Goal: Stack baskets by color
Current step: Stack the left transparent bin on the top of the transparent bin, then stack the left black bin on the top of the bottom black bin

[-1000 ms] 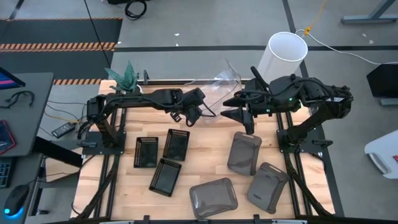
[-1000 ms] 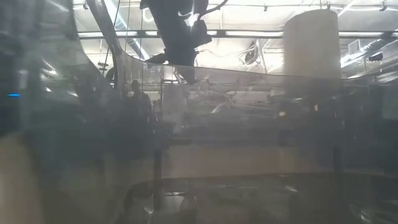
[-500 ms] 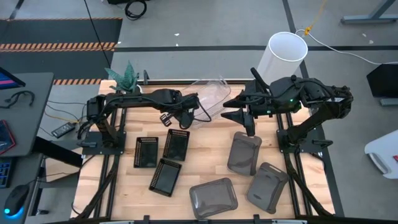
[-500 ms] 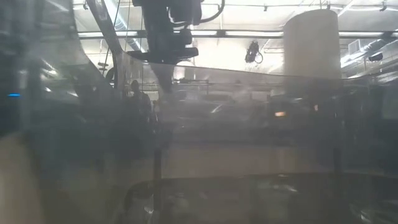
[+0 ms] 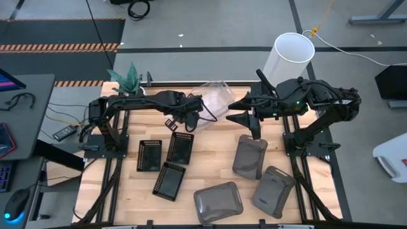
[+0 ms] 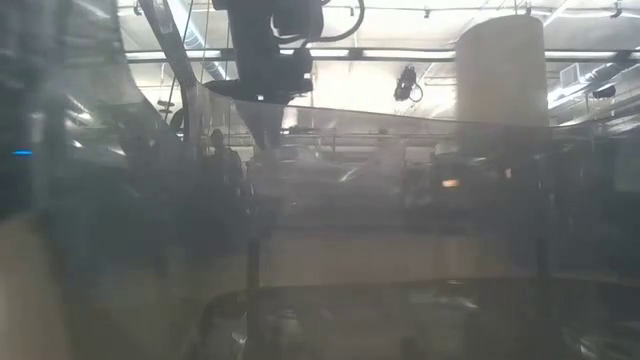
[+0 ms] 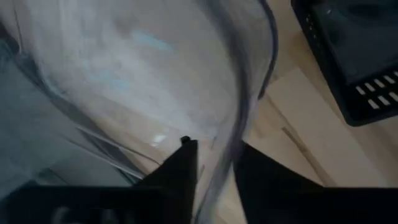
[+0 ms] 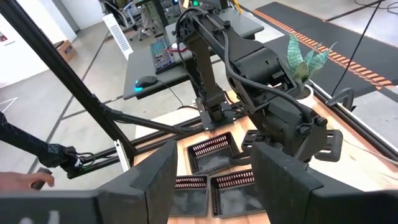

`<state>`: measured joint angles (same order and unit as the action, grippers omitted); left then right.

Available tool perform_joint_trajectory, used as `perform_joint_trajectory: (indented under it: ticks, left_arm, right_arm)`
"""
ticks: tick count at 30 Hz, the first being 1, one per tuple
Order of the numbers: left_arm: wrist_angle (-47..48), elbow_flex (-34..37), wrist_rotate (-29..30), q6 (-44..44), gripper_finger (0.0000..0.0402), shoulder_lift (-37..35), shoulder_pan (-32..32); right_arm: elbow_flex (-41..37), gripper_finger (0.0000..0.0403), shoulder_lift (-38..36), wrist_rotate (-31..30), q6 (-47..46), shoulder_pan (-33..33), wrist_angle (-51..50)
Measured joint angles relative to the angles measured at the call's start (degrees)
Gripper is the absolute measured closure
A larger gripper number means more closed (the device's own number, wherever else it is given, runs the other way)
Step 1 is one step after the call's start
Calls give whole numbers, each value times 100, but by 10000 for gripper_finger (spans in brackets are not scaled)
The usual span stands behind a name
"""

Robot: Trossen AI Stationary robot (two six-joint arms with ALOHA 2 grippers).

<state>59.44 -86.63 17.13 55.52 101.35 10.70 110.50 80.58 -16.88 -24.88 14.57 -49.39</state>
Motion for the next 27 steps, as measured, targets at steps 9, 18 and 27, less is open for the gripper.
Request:
perform_joint_trajectory:
  ticks: [9, 18, 27]
  left_arm:
    - [181, -2, 373, -1537, 176, -321, -2]
    - [935, -2, 91, -3676, 176, -1118, 44]
    - [1843, 201, -954, -5126, 224, -1612, 17]
  right_arm:
    - [-2, 195, 0, -10, 60, 29, -79]
    - [-4, 195, 2, -15, 279, 33, -79]
    - [-4, 195, 4, 46, 527, 31, -21]
